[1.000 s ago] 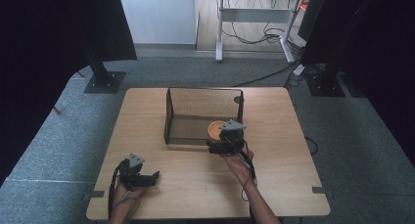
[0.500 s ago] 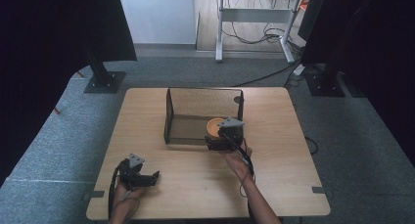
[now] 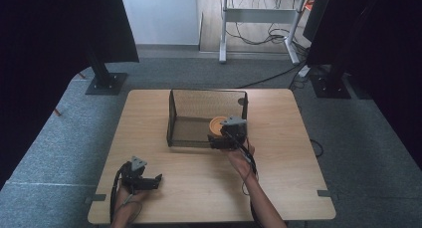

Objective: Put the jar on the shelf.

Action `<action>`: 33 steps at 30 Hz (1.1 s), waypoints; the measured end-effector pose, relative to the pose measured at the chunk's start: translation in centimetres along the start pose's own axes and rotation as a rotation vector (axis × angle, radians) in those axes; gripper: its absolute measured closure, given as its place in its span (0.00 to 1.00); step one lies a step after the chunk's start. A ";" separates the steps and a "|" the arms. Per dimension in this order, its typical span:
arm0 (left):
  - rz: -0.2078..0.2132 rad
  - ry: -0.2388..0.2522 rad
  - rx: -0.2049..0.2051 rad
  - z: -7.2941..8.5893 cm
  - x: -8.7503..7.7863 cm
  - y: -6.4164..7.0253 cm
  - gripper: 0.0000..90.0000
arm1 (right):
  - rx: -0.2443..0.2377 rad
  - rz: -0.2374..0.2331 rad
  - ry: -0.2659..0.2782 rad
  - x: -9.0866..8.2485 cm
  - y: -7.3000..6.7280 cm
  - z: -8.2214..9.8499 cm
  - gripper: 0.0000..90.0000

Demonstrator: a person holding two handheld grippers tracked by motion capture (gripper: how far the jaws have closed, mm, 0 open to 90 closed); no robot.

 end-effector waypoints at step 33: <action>0.000 0.000 0.001 0.0 0.0 0.0 0.01 | 0.041 0.035 -0.016 3.9 1.5 -1.0 0.10</action>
Point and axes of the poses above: each handheld gripper's, and its own axes: x roughly forward along the jaws, z roughly out of its underside, y roughly to its right, the point moved 8 cm from there along x, roughly forward along the jaws, and after that the axes turned 15 degrees about -y, right-handed, at the moved point
